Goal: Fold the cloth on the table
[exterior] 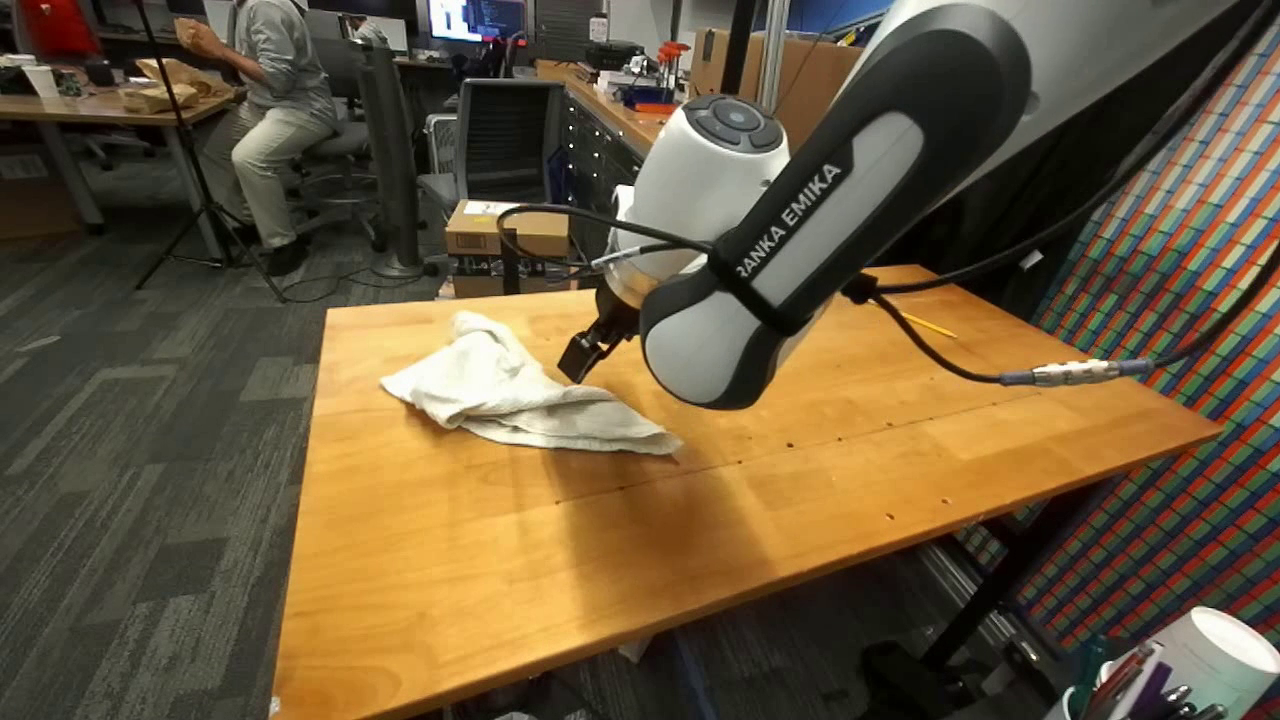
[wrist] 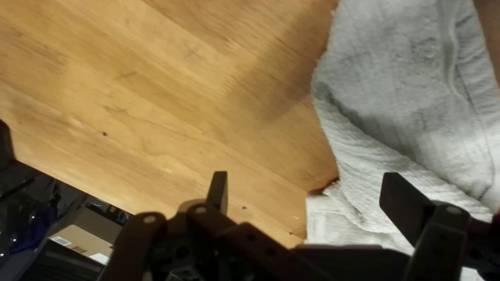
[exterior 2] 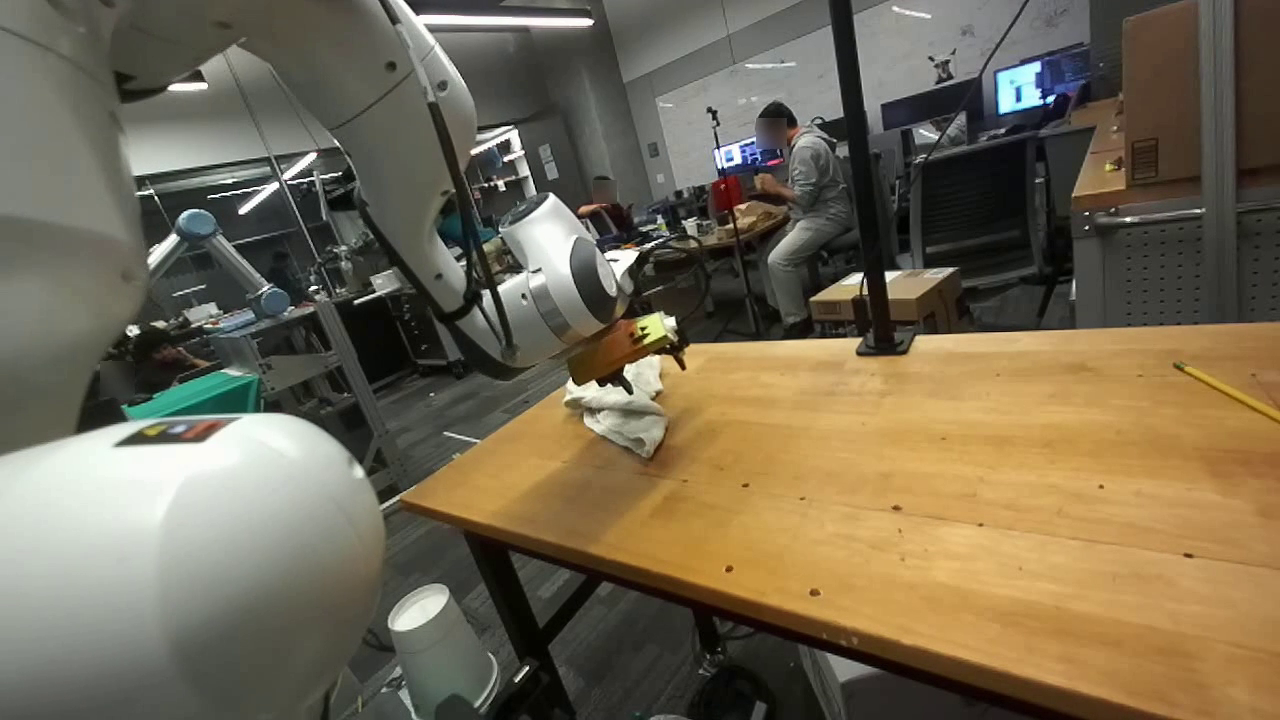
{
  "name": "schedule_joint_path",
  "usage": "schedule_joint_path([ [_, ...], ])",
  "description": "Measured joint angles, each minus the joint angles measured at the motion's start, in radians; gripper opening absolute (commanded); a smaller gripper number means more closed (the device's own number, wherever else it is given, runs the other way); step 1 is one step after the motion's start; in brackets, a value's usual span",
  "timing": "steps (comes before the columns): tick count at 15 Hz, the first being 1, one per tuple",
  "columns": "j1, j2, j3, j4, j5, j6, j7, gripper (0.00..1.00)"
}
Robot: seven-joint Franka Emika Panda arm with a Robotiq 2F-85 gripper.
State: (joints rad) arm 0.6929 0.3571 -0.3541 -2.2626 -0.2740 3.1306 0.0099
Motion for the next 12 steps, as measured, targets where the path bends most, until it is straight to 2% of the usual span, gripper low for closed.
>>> schedule_joint_path([
  [2,0.03,-0.024,-0.067,-0.03,-0.001,0.0,0.005,1.0],
  [5,0.112,-0.063,-0.185,-0.087,-0.021,-0.001,0.03,1.0],
  [12,0.386,-0.145,-0.474,-0.21,-0.125,-0.034,0.182,1.0],
])
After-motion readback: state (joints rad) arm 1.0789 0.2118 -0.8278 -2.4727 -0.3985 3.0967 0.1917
